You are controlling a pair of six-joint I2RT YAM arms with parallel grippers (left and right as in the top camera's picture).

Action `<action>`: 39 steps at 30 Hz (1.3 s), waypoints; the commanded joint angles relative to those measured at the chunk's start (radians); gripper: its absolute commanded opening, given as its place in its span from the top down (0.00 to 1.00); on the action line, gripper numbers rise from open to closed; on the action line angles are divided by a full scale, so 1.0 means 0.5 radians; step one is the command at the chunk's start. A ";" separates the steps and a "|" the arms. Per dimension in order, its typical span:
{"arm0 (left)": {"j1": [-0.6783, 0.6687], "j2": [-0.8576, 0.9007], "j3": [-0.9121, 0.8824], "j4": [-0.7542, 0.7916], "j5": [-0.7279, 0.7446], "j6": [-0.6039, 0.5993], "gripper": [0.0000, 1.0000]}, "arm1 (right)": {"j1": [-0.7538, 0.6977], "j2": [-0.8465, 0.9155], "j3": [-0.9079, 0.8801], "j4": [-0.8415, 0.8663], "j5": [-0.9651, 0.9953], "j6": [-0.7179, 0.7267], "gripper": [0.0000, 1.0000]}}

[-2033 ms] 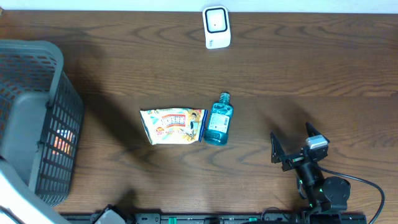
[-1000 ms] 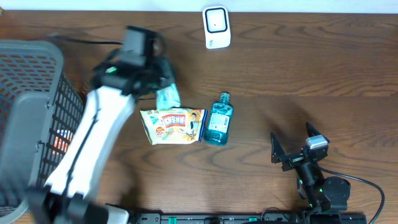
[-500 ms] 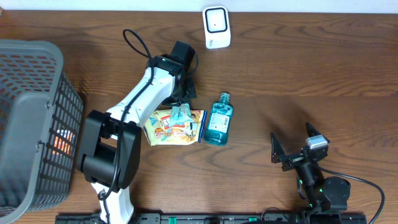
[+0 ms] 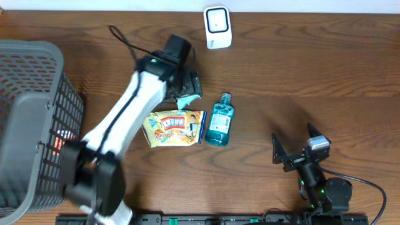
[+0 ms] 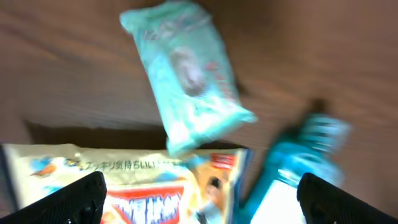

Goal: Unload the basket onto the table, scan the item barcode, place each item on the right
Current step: 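Carry the green packet out and drop it above the wipes pack, then return the left gripper into the basket and grasp the orange tissue pack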

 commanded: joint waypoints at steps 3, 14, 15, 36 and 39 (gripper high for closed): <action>0.023 -0.509 0.001 0.041 -0.227 0.154 0.01 | 0.014 -0.012 -0.007 -0.006 0.009 0.012 0.01; 0.384 -1.261 0.001 0.060 -1.344 0.154 0.02 | 0.014 -0.012 -0.007 -0.006 0.009 0.012 0.01; 0.472 -1.289 0.001 0.056 -1.349 0.153 0.02 | 0.014 -0.012 -0.007 -0.005 0.009 0.012 0.01; 2.348 -0.658 -0.007 -0.439 -0.190 -0.327 0.02 | 0.014 -0.012 -0.007 -0.006 0.009 0.012 0.01; 2.356 -0.444 -0.014 -0.528 -0.069 -0.327 0.02 | 0.014 -0.012 -0.007 -0.006 0.009 0.012 0.01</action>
